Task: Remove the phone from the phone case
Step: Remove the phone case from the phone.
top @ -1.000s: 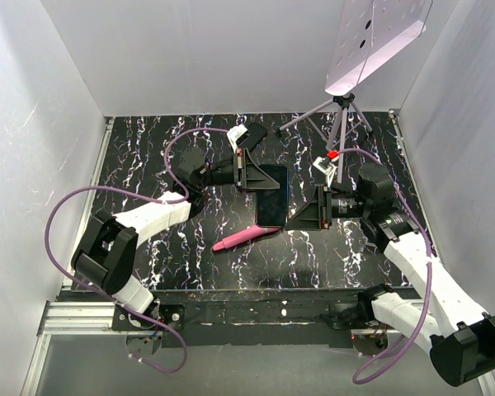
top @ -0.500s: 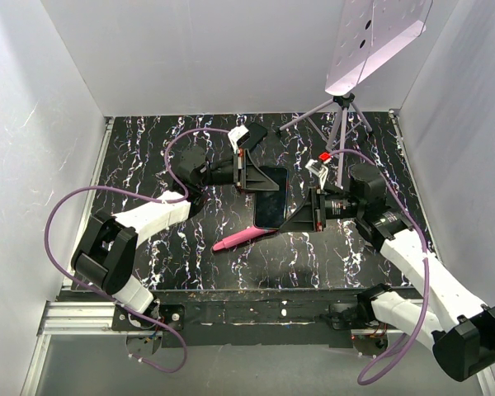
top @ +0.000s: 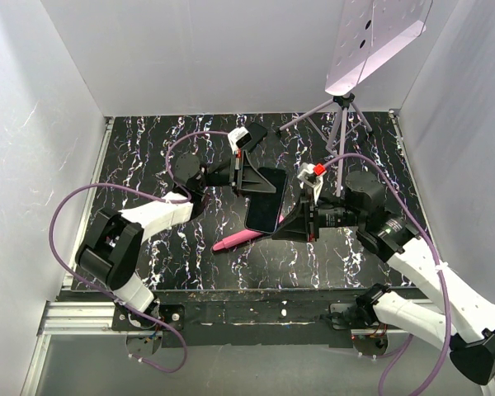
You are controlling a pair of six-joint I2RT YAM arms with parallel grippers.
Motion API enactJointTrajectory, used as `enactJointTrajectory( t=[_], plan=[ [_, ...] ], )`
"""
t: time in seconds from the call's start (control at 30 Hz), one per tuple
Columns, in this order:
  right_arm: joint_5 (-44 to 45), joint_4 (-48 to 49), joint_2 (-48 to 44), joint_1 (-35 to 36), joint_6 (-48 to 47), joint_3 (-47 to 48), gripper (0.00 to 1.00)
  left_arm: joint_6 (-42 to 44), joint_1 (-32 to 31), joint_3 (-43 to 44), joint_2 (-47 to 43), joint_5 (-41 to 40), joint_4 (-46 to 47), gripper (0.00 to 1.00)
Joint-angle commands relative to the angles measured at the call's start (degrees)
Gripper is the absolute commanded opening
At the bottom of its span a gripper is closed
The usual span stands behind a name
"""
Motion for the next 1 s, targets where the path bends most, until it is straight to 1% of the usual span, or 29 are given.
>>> enactJointTrajectory(
  t=[0.0,0.13,0.23,0.27,0.37,0.4,0.43,0.5,0.53,0.57,0.7,0.73,0.8,0.83,0.87,0.9,0.97],
  plan=[
    [11.3,1.3,1.3,2.9,-10.6,4.6,0.01,-9.3,-2.6,-0.1,0.3,-7.3,3.3,0.0],
    [17.6,0.0,1.2,3.2,-13.4,4.8,0.01,-12.8,-3.5,-0.2,1.8,-8.1,7.4,0.0],
    [24.1,-1.8,1.5,3.2,-13.5,5.3,0.01,-11.5,-3.6,-0.8,1.0,-8.4,5.8,0.0],
    [27.3,-2.2,1.6,3.3,-12.1,5.5,0.01,-10.5,-3.5,-1.1,0.6,-9.2,5.2,0.0],
    [42.6,-7.3,2.1,3.6,-6.1,5.8,0.01,-10.3,-3.6,-1.8,0.0,-12.0,7.1,0.0],
    [52.2,-10.4,2.0,3.9,-2.1,5.7,0.01,-9.6,-3.5,-2.1,-0.4,-13.5,7.8,0.0],
    [59.9,-12.2,2.1,3.9,2.1,5.1,0.01,-8.7,-3.6,-3.1,-1.0,-15.2,7.9,0.0],
    [65.1,-15.9,1.7,3.9,7.3,4.1,0.01,-5.5,-3.8,-5.5,-3.3,-21.3,7.1,0.0],
    [66.1,-16.9,1.4,3.9,10.5,3.2,0.01,-3.8,-4.0,-6.9,-4.7,-23.8,6.3,0.0],
    [64.5,-16.3,1.1,3.9,11.7,2.3,0.01,-2.1,-4.4,-7.8,-6.0,-26.8,5.3,0.0],
    [46.0,-10.5,-2.8,3.9,13.4,-1.2,0.01,5.8,-6.9,-9.9,-10.3,-38.0,1.3,0.0],
    [43.4,-8.7,-4.8,3.8,14.2,-2.4,0.09,7.0,-7.4,-10.1,-11.0,-41.2,1.3,0.0],
    [40.9,-7.2,-8.4,3.9,16.9,-4.4,0.4,8.9,-8.5,-11.6,-12.1,-49.1,3.8,0.0],
    [40.3,-6.5,-10.4,3.8,17.6,-5.2,0.48,9.6,-9.2,-12.4,-12.2,-53.5,5.4,0.0],
    [39.9,-5.9,-11.8,3.8,18.5,-5.9,0.55,10.0,-10.0,-12.8,-12.1,-56.8,6.9,0.0],
    [39.5,-5.3,-13.0,3.7,19.3,-6.6,0.6,10.0,-10.4,-12.8,-11.4,-59.4,8.7,0.0],
    [37.0,-1.7,-14.0,3.8,20.6,-8.2,0.63,9.5,-10.7,-11.1,-8.1,-61.3,13.0,0.0]
  ],
)
